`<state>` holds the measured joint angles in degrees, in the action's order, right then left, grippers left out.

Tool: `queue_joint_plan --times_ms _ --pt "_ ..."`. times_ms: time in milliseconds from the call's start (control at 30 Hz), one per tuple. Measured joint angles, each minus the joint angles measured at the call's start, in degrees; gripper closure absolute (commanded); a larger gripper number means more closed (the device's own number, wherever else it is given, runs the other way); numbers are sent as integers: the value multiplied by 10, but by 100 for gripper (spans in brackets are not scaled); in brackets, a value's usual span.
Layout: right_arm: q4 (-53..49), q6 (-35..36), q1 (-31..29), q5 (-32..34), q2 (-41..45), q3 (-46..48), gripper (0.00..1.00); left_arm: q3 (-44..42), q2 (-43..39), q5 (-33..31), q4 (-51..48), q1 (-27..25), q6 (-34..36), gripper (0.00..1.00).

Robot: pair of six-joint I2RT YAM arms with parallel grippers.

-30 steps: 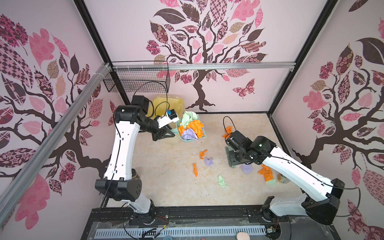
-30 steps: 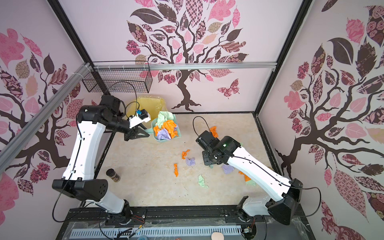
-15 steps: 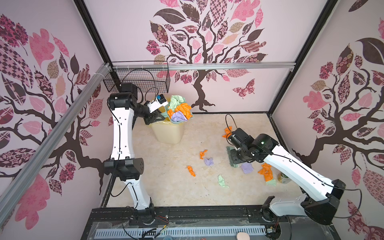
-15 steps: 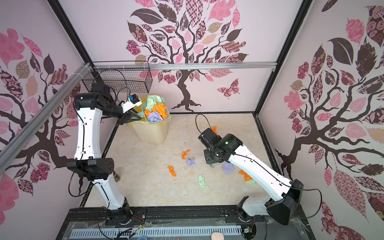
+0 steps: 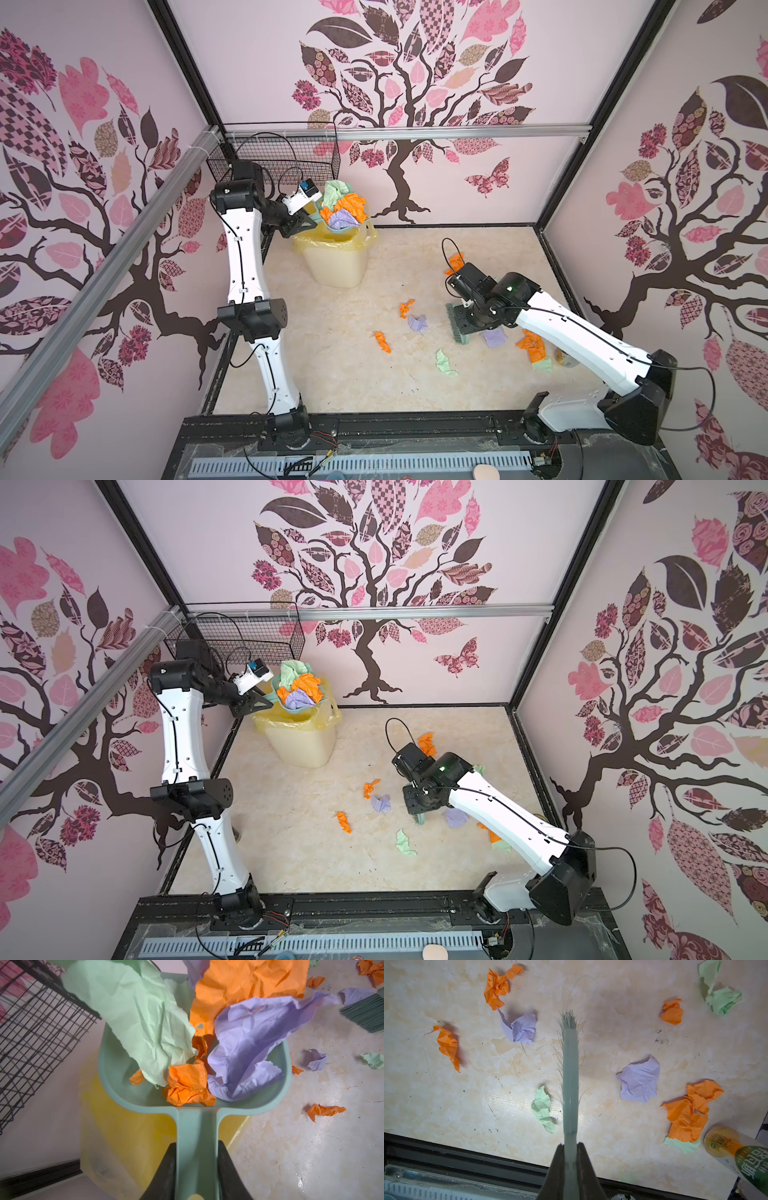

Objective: Sweep away the paper scraps from the table
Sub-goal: 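Carry the dustpan with the left gripper over the yellow bin, then tip the dustpan with the left gripper to dump scraps into the bin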

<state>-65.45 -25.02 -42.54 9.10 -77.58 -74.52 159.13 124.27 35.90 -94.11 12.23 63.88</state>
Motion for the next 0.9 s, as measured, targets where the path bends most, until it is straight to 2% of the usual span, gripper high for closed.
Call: queue_joint_plan --times_ms 267,367,667,900 --pt "14 10 0 -3 -14 0 100 2 1 -42 -1 44 11 100" --pt "19 11 0 -4 -20 0 100 1 -1 -83 -1 33 27 100" --pt "33 10 0 -11 -20 0 100 -7 -14 -251 49 -47 114 100" --pt "45 10 0 -14 -19 26 100 -11 -18 -360 121 -59 187 100"
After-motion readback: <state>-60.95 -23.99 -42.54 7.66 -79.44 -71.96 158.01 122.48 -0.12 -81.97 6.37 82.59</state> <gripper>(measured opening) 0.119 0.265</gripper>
